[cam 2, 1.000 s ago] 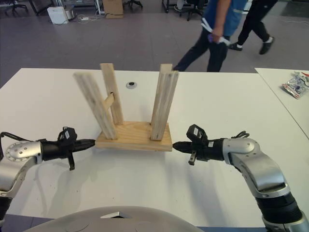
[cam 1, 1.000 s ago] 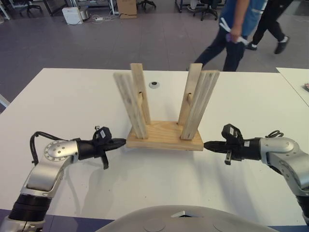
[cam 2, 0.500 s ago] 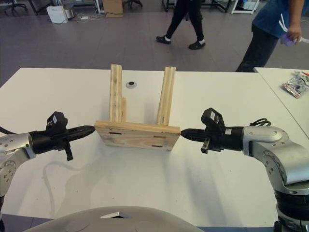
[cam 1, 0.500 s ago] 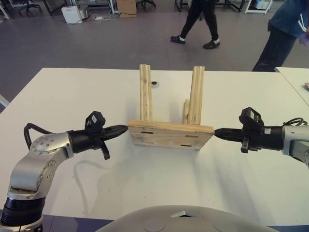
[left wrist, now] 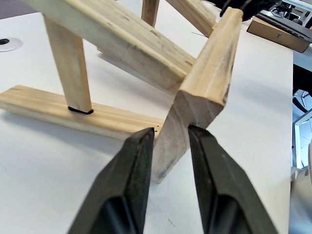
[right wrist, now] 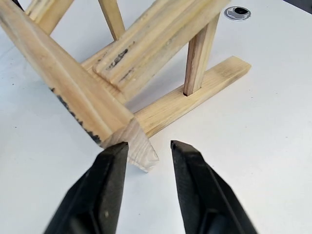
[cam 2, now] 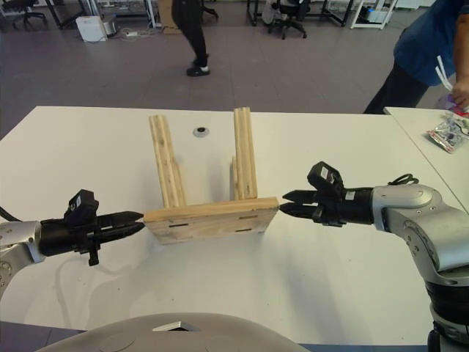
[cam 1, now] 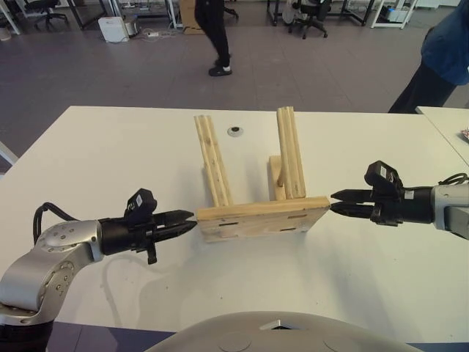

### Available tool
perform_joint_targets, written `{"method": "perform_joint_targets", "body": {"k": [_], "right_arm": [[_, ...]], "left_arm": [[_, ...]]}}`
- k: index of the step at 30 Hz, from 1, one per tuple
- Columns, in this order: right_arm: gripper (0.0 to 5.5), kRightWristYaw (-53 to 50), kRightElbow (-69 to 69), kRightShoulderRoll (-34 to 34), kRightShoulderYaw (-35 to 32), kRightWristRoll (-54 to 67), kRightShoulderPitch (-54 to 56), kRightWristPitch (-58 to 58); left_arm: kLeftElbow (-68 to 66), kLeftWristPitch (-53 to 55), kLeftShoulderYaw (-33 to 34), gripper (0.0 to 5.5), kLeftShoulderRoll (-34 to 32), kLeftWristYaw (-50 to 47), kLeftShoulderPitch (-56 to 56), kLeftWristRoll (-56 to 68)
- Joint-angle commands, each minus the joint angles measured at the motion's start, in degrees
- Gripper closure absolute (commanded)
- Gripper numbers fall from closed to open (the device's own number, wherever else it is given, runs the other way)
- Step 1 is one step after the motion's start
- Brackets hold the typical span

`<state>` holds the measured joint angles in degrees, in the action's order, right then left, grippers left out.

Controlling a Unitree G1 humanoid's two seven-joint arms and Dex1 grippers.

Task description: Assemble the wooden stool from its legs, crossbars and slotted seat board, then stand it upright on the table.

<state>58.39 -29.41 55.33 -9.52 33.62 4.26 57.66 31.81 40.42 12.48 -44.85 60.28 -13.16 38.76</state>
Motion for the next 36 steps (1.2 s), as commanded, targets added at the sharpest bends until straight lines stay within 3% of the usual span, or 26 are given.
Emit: {"method": "perform_joint_targets", "body": {"k": [1,4,9,11,16,23,31,36], "right_arm": [[3.32,7.9,2.55,1.07,8.32,-1.29,-1.46,-8.83],[2.91,10.39,7.97,2.79,10.48,-5.11,-2.17,-14.5],[1.78,11.08,10.4,2.3,12.11,-6.07,-1.6,-17.6],[1.36,11.61,10.83,1.55,12.2,-5.43,-1.17,-18.64],[1.36,11.47,16.32,-4.04,14.76,-6.97,1.7,-24.83],[1.36,13.54,27.39,-10.07,21.09,-13.11,5.9,-33.91],[2.82,14.94,30.46,-12.57,23.72,-15.22,6.11,-36.29],[3.65,15.07,27.75,-13.06,23.03,-14.18,4.49,-35.5]], "left_arm": [[-3.15,-6.4,-3.12,3.66,-2.93,6.9,0.99,-2.03],[-10.41,-13.96,-3.06,3.24,-6.07,10.27,0.34,-8.19],[-11.4,-17.58,-4.6,2.17,-3.46,9.71,-0.33,-8.46],[-11.54,-18.24,-5.04,2.1,-3.39,10.45,-1.44,-8.2],[-14.64,-23.82,-7.13,2.1,-2.79,12.71,-1.55,-10.77],[-25.67,-36.34,-12.92,2.1,4.41,10.19,4.73,-17.26],[-28.21,-40.11,-17.29,2.1,8.34,11.06,5.36,-17.37],[-31.34,-43.94,-16.09,2.99,9.23,10.7,5.31,-17.32]]}}
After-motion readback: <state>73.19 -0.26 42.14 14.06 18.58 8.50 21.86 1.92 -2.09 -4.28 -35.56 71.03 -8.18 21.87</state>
